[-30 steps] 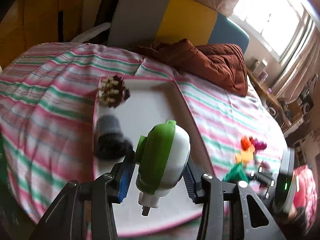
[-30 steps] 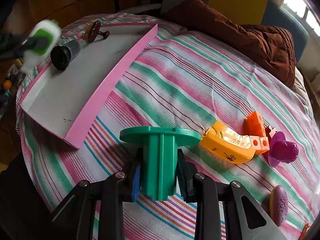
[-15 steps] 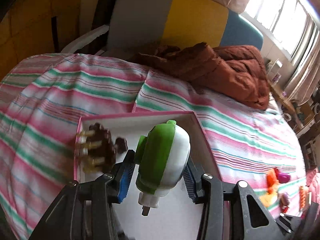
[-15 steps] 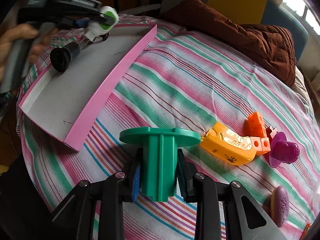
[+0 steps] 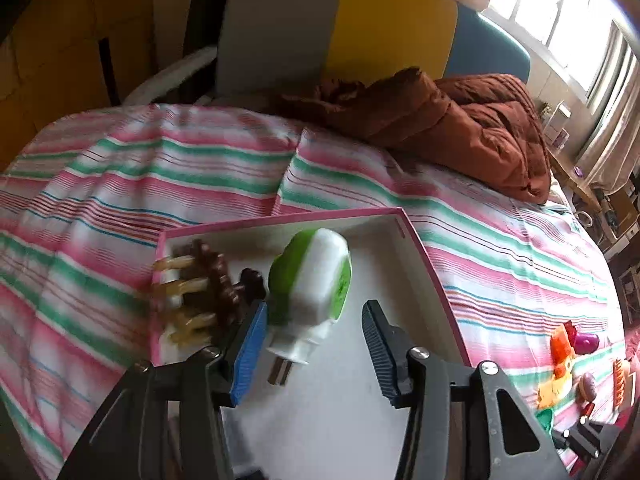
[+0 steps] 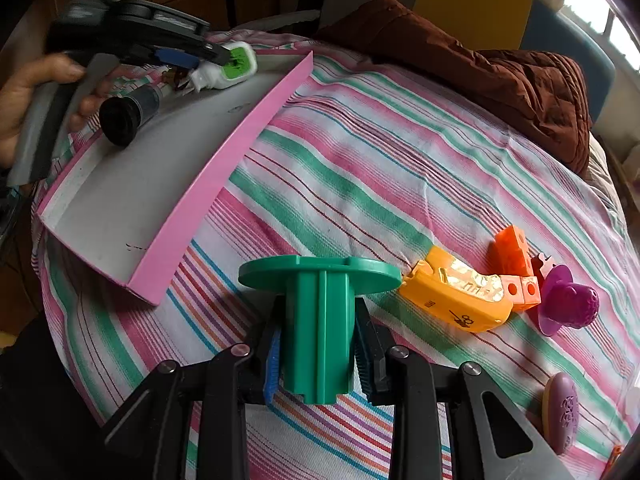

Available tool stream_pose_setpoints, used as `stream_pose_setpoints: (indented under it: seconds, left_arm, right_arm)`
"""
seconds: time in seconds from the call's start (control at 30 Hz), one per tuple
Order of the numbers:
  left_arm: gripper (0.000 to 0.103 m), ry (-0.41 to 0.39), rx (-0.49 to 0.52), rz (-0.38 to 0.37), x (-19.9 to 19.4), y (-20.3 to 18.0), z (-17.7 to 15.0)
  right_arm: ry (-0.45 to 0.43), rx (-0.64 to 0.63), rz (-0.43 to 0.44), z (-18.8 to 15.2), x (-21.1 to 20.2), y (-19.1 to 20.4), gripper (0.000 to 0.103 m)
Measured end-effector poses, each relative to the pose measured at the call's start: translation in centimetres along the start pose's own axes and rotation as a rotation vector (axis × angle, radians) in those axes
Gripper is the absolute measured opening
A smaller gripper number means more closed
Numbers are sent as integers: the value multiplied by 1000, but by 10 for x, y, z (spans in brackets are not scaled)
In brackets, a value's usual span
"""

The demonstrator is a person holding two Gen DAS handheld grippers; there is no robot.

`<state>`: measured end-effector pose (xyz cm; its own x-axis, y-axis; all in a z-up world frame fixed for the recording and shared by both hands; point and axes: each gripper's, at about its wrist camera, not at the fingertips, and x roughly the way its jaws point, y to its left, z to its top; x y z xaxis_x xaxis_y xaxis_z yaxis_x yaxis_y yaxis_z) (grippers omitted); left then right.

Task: Organize rigid objects
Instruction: 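Carry the green-white plug device into the tray and open left tool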

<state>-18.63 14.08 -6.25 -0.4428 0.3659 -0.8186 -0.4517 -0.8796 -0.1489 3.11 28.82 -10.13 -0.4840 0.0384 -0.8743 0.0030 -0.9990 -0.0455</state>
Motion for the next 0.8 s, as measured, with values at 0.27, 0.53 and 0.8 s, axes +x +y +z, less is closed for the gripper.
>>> stream_pose_setpoints:
  seconds: [0.27, 0.53, 0.8]
  left_arm:
    - [49, -87, 43, 97, -59, -7, -44]
    - [49, -140, 40, 139, -98, -19, -88]
    - [49, -136, 78, 160, -116, -24, -121]
  right_arm:
    - [-7, -12, -16, 3, 2, 7, 31]
    - [-15, -31, -39, 9, 6, 20, 31]
    - [-25, -34, -49, 9, 10, 15, 31]
